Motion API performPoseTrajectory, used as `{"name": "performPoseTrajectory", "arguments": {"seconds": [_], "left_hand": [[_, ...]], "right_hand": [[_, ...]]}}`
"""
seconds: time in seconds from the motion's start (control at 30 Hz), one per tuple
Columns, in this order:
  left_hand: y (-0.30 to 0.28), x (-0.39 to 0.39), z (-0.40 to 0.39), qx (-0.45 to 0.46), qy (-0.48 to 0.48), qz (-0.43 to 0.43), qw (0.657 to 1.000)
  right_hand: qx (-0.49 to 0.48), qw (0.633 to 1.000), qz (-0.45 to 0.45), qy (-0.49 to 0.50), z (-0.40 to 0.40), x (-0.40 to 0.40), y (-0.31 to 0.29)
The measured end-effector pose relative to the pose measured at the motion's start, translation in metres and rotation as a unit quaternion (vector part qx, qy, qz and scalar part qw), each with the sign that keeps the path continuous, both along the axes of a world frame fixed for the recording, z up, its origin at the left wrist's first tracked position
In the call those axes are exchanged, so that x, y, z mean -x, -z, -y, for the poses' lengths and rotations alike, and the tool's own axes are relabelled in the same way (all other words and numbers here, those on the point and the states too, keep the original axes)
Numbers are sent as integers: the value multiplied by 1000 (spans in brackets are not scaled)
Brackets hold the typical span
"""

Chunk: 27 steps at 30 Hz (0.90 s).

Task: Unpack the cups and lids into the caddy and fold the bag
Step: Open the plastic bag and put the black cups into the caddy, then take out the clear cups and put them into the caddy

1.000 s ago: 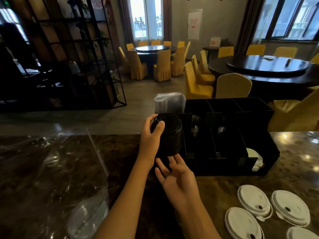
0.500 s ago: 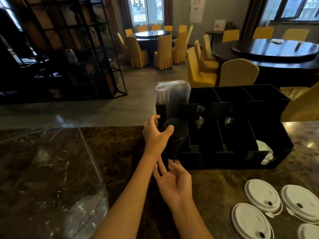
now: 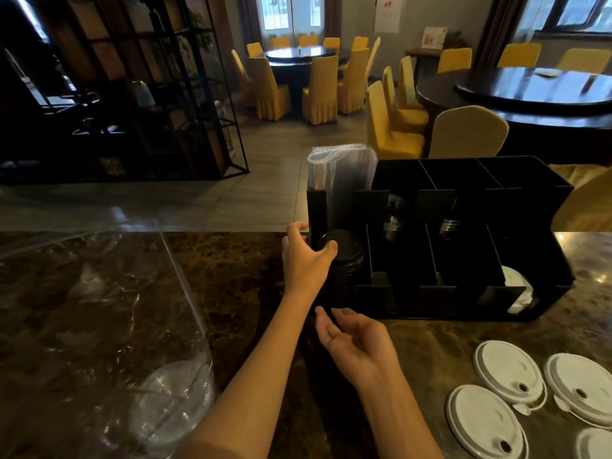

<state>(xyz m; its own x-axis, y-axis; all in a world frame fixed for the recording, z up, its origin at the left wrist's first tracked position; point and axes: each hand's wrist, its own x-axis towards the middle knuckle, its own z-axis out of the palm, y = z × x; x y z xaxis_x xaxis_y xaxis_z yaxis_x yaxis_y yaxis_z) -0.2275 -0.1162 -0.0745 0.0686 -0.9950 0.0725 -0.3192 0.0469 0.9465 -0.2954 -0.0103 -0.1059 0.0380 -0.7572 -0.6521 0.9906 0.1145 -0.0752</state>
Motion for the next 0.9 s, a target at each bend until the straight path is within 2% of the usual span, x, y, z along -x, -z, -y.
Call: {"name": "performPoseTrajectory", "arguments": {"seconds": [0.2,0.3,0.4,0.5,0.57,0.67,0.7,0.77,0.83,0.87,0.9], "left_hand": [[9,1,-6,5,-8,46,999],[8,0,-14,0,-18,35,999],[4,-9,-34,21,-47,31,998],[4,-25,-76,50,-32,-25,998],[9,-42,-109,42,6,-68,997],[16,-72,-157,-42,56,-102,992],[18,-83,-172,-92,57,-107,988],[27,-109,-201,-168,51,-139,975],[38,-136,-228,-220,17,-172,960],[44,-148,-239,-235,-30,-191,953],[51,-160,-248,-242,-92,-209,943]], "right_hand": [[34,997,-65,-8,-20,6,-12],[65,983,-173,-18,-32,4,-35],[139,935,-325,-38,-41,1,-81],[313,840,-441,-52,-52,-6,-141],[428,748,-499,-87,-59,-22,-181],[525,567,-607,-186,-56,-64,-219],[537,488,-652,-219,-51,-80,-227],[550,293,-739,-258,-36,-113,-236],[541,104,-782,-293,-18,-141,-236],[526,25,-784,-330,-9,-156,-233],[502,-37,-771,-390,-1,-169,-227]]}}
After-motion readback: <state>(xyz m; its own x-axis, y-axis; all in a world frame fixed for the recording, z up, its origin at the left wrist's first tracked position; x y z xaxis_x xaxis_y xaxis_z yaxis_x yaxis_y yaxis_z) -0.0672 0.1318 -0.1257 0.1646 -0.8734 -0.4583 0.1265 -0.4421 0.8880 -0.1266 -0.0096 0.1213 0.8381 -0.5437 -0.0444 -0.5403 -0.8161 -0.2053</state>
